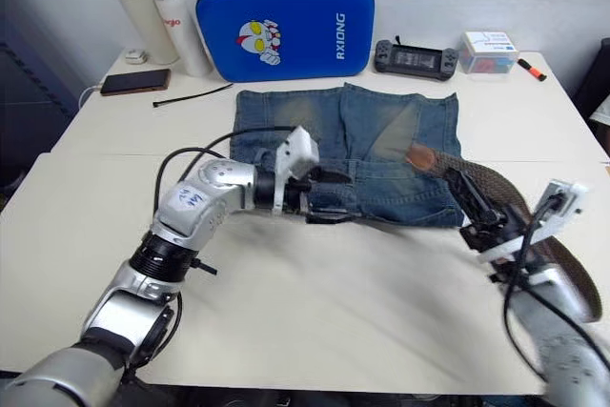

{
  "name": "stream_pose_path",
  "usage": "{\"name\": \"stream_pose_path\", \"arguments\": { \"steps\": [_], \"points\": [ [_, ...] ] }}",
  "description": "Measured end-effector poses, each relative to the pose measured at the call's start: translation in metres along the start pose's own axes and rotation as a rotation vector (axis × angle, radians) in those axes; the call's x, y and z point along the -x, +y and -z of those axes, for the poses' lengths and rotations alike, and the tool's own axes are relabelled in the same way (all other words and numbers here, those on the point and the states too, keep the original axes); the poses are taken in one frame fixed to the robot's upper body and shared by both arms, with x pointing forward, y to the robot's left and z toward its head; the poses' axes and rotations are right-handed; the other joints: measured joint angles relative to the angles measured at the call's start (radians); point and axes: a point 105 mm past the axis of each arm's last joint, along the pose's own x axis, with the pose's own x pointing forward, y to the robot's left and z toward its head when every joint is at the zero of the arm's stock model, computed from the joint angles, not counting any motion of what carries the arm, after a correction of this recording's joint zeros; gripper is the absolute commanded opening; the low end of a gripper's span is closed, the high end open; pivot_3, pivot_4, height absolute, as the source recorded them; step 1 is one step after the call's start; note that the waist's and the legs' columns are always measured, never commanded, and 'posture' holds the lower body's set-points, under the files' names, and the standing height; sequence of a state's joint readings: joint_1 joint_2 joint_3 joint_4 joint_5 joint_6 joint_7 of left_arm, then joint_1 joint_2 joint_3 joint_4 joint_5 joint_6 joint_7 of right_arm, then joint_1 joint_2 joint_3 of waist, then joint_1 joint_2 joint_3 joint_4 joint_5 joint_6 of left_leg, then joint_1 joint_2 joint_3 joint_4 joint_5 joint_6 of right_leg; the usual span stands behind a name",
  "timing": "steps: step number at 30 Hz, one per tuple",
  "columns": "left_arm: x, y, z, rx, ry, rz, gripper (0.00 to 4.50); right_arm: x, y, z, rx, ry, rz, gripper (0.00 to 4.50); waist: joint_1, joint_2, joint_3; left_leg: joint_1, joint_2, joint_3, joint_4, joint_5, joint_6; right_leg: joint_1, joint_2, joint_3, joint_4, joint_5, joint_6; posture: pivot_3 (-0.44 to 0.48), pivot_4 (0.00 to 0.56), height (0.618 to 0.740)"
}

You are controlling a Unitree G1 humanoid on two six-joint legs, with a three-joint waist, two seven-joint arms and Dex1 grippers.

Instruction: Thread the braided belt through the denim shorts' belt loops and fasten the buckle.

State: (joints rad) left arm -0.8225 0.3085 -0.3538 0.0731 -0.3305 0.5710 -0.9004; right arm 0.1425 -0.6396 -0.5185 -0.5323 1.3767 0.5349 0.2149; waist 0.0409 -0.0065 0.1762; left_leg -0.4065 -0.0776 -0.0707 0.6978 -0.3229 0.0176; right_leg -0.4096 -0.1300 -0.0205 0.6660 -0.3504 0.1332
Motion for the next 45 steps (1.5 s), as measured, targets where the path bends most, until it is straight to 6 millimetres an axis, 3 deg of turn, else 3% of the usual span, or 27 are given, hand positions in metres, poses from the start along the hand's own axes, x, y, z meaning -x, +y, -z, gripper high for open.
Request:
{"name": "stream_pose_path", "arguments": {
  "steps": [5, 8, 10, 13, 16, 23, 24, 30, 35, 40, 45],
  "points": [
    [-0.034, -0.002, -0.003, -0.122, 0.016, 0.047, 4.46, 0.017, 0.002, 0.006, 0.314, 0.341, 0.039, 0.0, 0.011, -0.001, 0.0, 0.0, 0.001, 0.001, 0.0, 0.0, 0.002, 0.001, 0.0, -0.001, -0.002, 0.0, 0.001, 0.0, 0.15, 0.677],
    [-0.061, 0.002, -0.001, -0.193, 0.017, 0.031, 4.46, 0.027, 0.002, 0.014, 0.371, 0.435, 0.07, 0.0, 0.014, -0.003, 0.002, 0.0, 0.001, 0.003, 0.0, -0.001, 0.003, 0.001, 0.0, -0.003, -0.003, 0.001, 0.002, 0.0, 0.15, 0.677],
    [-0.071, 0.006, 0.009, -0.19, 0.026, 0.009, 4.46, 0.029, 0.005, 0.015, 0.383, 0.445, 0.074, 0.0, 0.013, -0.003, 0.002, 0.0, 0.0, 0.004, 0.0, -0.001, 0.004, 0.001, 0.0, -0.001, -0.003, 0.002, 0.003, 0.0, 0.15, 0.677],
    [-0.085, 0.009, 0.038, -0.217, 0.108, -0.004, 4.46, 0.033, 0.013, 0.013, 0.4, 0.446, 0.072, 0.0, 0.011, -0.005, 0.003, 0.0, 0.0, 0.005, 0.0, 0.0, 0.004, 0.001, 0.0, -0.001, -0.003, 0.002, 0.004, 0.0, 0.15, 0.677],
    [-0.09, 0.014, 0.048, -0.245, 0.15, -0.017, 3.6, 0.039, 0.015, 0.009, 0.407, 0.437, 0.096, 0.0, 0.014, -0.006, 0.003, 0.0, 0.0, 0.005, 0.0, 0.0, 0.005, 0.001, 0.0, -0.001, -0.003, 0.002, 0.004, 0.0, 0.15, 0.677],
    [-0.091, 0.023, 0.055, -0.36, 0.201, -0.03, 0.31, 0.046, 0.034, -0.015, 0.394, 0.353, 0.086, 0.0, 0.017, -0.008, 0.004, 0.0, 0.0, 0.005, 0.0, -0.001, 0.006, 0.001, 0.0, 0.0, -0.004, 0.003, 0.006, 0.0, 0.15, 0.677],
    [-0.089, 0.022, 0.054, -0.368, 0.199, -0.018, 0.07, 0.046, 0.036, -0.018, 0.386, 0.343, 0.076, 0.0, 0.015, -0.008, 0.004, 0.0, 0.0, 0.005, 0.0, -0.001, 0.006, 0.001, 0.0, 0.0, -0.004, 0.003, 0.006, 0.0, 0.15, 0.677],
    [-0.069, 0.014, 0.061, -0.361, 0.204, 0.111, 0.07, 0.041, 0.045, -0.024, 0.364, 0.33, 0.034, 0.0, 0.009, -0.007, 0.004, 0.0, 0.001, 0.005, 0.0, -0.001, 0.006, 0.001, 0.0, 0.0, -0.004, 0.003, 0.006, 0.0, 0.15, 0.677],
    [-0.01, -0.003, 0.076, -0.23, 0.241, 0.212, 0.07, 0.035, 0.043, -0.025, 0.315, 0.331, 0.017, 0.0, -0.01, -0.006, 0.003, 0.0, 0.002, 0.004, 0.0, 0.0, 0.005, 0.001, 0.0, 0.0, -0.004, 0.003, 0.005, 0.0, 0.15, 0.677],
    [0.032, -0.033, 0.084, -0.126, 0.308, 0.285, 0.07, 0.027, 0.039, -0.021, 0.273, 0.348, 0.004, 0.0, -0.017, -0.004, 0.002, 0.0, 0.002, 0.003, 0.0, 0.0, 0.005, 0.002, 0.0, 0.0, -0.005, 0.003, 0.005, 0.0, 0.15, 0.677],
    [0.041, -0.05, 0.086, -0.079, 0.327, 0.299, 0.07, 0.019, 0.04, -0.019, 0.269, 0.367, -0.019, 0.0, -0.011, -0.004, 0.002, 0.0, 0.001, -0.001, 0.001, 0.0, 0.005, 0.005, -0.002, 0.001, -0.006, 0.003, 0.005, 0.0, 0.15, 0.677]
  ]
}}
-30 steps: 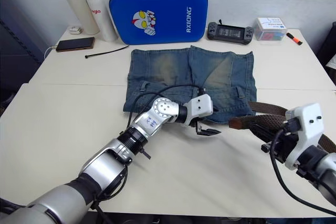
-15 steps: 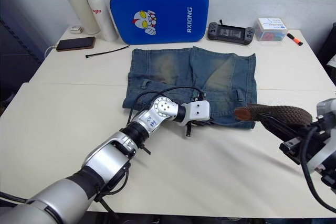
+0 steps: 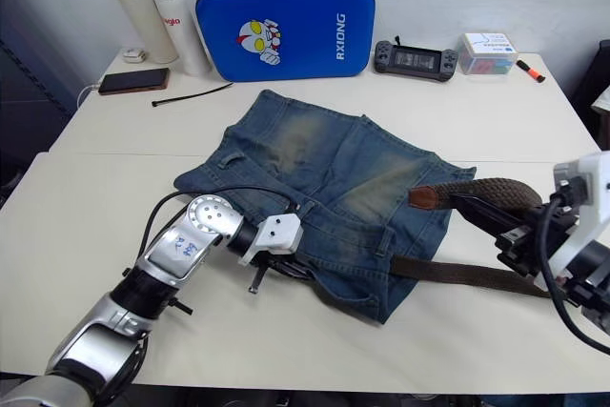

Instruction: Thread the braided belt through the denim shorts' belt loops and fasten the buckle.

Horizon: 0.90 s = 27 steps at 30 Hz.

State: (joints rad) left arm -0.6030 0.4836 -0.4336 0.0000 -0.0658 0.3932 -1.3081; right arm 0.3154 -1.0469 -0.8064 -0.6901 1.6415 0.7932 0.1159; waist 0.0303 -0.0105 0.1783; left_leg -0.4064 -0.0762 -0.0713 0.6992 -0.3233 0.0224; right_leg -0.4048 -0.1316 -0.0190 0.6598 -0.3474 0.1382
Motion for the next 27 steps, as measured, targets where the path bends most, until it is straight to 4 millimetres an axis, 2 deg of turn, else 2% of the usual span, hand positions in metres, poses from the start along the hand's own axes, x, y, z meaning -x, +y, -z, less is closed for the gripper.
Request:
{"name": "stream_pose_path", "arguments": {
  "steps": [5, 10, 14, 18, 21, 27],
  "points": [
    [0.002, -0.003, 0.001, 0.084, -0.031, -0.013, 2.13, -0.001, -0.001, 0.004, -0.042, 0.019, -0.007, 0.0, -0.002, 0.0, 0.0, 0.0, 0.0, 0.0, 0.0, 0.0, 0.0, 0.0, 0.0, -0.001, 0.0, 0.0, 0.0, 0.0, 0.15, 0.677],
    [0.015, -0.008, -0.016, 0.148, -0.127, 0.002, 4.46, 0.004, 0.001, 0.02, -0.145, 0.048, 0.002, 0.0, -0.002, 0.0, 0.0, 0.0, 0.0, -0.001, 0.0, 0.0, 0.0, 0.001, 0.0, 0.0, 0.0, 0.0, 0.0, 0.0, 0.15, 0.677],
    [0.044, -0.004, -0.036, 0.183, -0.22, -0.023, 4.46, 0.014, -0.001, 0.031, -0.255, 0.041, 0.065, 0.0, -0.003, 0.0, 0.0, 0.001, 0.0, -0.001, 0.0, 0.0, 0.0, 0.002, 0.0, 0.0, 0.0, 0.0, 0.0, 0.0, 0.15, 0.677],
    [0.069, 0.003, -0.059, 0.158, -0.314, -0.069, 4.46, 0.013, 0.011, 0.047, -0.413, 0.015, 0.078, 0.0, -0.004, 0.0, 0.0, 0.002, 0.001, -0.002, 0.0, 0.0, 0.0, 0.003, 0.0, 0.0, -0.001, 0.0, 0.0, 0.0, 0.15, 0.677],
    [0.074, 0.007, -0.064, 0.145, -0.339, -0.104, 4.46, 0.008, 0.012, 0.063, -0.554, -0.006, 0.11, 0.0, -0.005, 0.0, 0.0, 0.002, 0.0, -0.002, 0.0, 0.0, 0.0, 0.003, 0.0, 0.0, -0.001, 0.0, 0.0, 0.0, 0.15, 0.677],
    [0.073, 0.009, -0.064, 0.14, -0.342, -0.149, 4.46, 0.002, 0.013, 0.081, -0.659, 0.009, 0.143, 0.0, -0.005, 0.001, 0.0, 0.002, 0.0, -0.002, 0.0, 0.0, 0.0, 0.003, 0.0, 0.001, -0.001, 0.0, 0.0, 0.0, 0.15, 0.677]
  ]
}}
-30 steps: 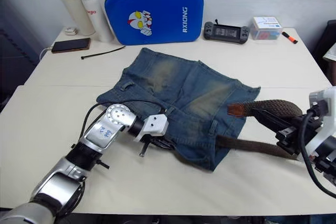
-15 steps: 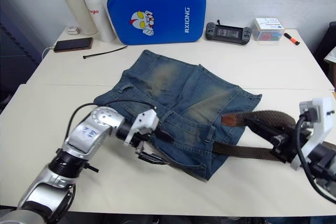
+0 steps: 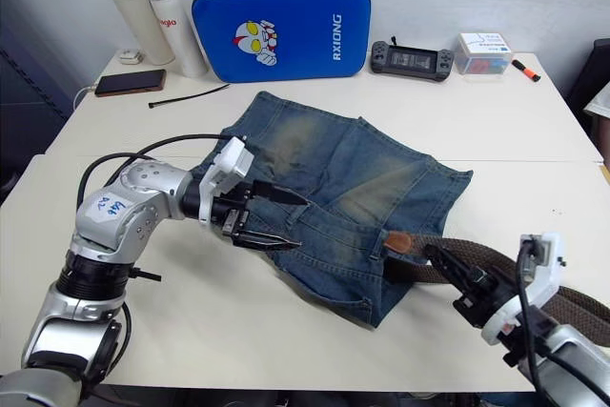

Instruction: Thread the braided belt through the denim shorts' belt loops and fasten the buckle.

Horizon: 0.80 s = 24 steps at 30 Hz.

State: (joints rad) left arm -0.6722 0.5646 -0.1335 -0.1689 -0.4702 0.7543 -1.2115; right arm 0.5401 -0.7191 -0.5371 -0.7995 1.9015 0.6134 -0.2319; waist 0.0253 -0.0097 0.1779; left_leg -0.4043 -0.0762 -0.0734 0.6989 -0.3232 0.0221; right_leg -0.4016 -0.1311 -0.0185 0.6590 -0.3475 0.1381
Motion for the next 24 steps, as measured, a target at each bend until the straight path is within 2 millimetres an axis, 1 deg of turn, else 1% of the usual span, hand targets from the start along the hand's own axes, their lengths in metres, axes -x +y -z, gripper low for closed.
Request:
{"name": "stream_pose_path", "arguments": {
  "steps": [8, 14, 19, 24],
  "points": [
    [0.005, 0.004, 0.003, -0.015, 0.022, -0.068, 4.46, -0.002, -0.014, 0.002, -0.007, 0.009, 0.029, 0.0, 0.001, 0.0, 0.0, 0.0, 0.0, 0.0, 0.0, 0.0, 0.0, 0.0, 0.0, 0.0, 0.0, 0.0, 0.0, 0.0, 0.15, 0.677],
    [0.008, 0.004, 0.005, -0.017, 0.036, -0.088, 4.46, -0.002, -0.026, 0.001, -0.007, 0.004, 0.047, 0.0, 0.001, 0.0, 0.0, 0.0, 0.0, 0.0, 0.0, 0.0, 0.0, 0.0, 0.0, 0.0, 0.0, 0.0, 0.0, 0.0, 0.15, 0.677],
    [0.005, 0.001, 0.002, -0.031, 0.023, -0.086, 4.46, -0.011, -0.027, 0.012, -0.058, 0.03, 0.012, 0.0, 0.0, 0.0, 0.0, 0.0, 0.0, 0.0, 0.0, 0.0, 0.0, 0.0, 0.0, 0.0, 0.0, 0.0, 0.0, 0.0, 0.15, 0.677],
    [0.004, 0.002, 0.002, -0.022, 0.01, -0.103, 4.46, -0.021, -0.02, 0.023, -0.107, 0.039, -0.043, 0.0, 0.0, 0.0, 0.0, 0.0, 0.0, 0.0, 0.0, 0.0, 0.0, 0.0, 0.0, 0.0, 0.0, 0.0, 0.0, 0.0, 0.15, 0.677]
  ]
}}
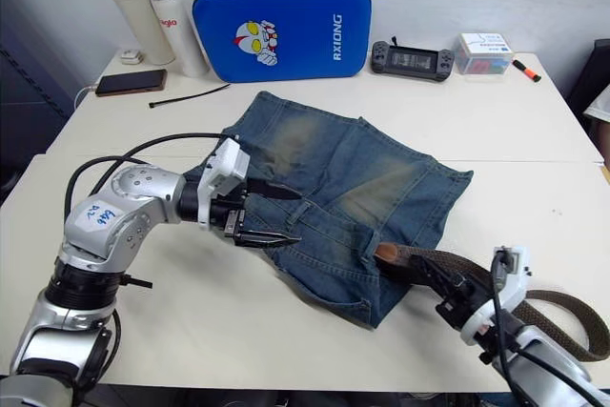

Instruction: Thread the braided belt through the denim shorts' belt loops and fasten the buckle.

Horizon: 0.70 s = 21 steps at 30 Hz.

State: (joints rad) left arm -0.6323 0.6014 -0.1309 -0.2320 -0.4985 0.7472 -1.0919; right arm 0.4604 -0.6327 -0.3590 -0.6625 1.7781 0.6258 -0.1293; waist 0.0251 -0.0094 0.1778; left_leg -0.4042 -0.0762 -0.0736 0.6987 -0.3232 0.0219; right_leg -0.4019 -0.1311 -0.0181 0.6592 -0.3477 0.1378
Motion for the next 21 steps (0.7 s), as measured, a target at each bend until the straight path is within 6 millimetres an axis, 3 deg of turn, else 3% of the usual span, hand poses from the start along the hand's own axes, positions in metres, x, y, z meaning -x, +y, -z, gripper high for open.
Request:
{"name": "stream_pose_path", "arguments": {
  "steps": [13, 21],
  "points": [
    [-0.001, -0.004, -0.001, 0.0, -0.001, -0.003, 4.46, 0.004, 0.005, -0.015, 0.011, -0.046, -0.041, 0.0, 0.001, 0.0, 0.0, 0.0, 0.0, 0.0, 0.0, 0.0, 0.0, 0.0, 0.0, 0.0, 0.0, 0.0, 0.0, 0.0, 0.15, 0.677],
    [0.0, -0.004, -0.001, 0.004, -0.001, -0.002, 4.46, -0.001, 0.007, 0.0, -0.036, -0.006, -0.074, 0.0, 0.0, 0.0, 0.0, 0.0, 0.0, 0.0, 0.0, 0.0, 0.0, 0.0, 0.0, 0.0, 0.0, 0.0, 0.0, 0.0, 0.15, 0.677]
  ]
}}
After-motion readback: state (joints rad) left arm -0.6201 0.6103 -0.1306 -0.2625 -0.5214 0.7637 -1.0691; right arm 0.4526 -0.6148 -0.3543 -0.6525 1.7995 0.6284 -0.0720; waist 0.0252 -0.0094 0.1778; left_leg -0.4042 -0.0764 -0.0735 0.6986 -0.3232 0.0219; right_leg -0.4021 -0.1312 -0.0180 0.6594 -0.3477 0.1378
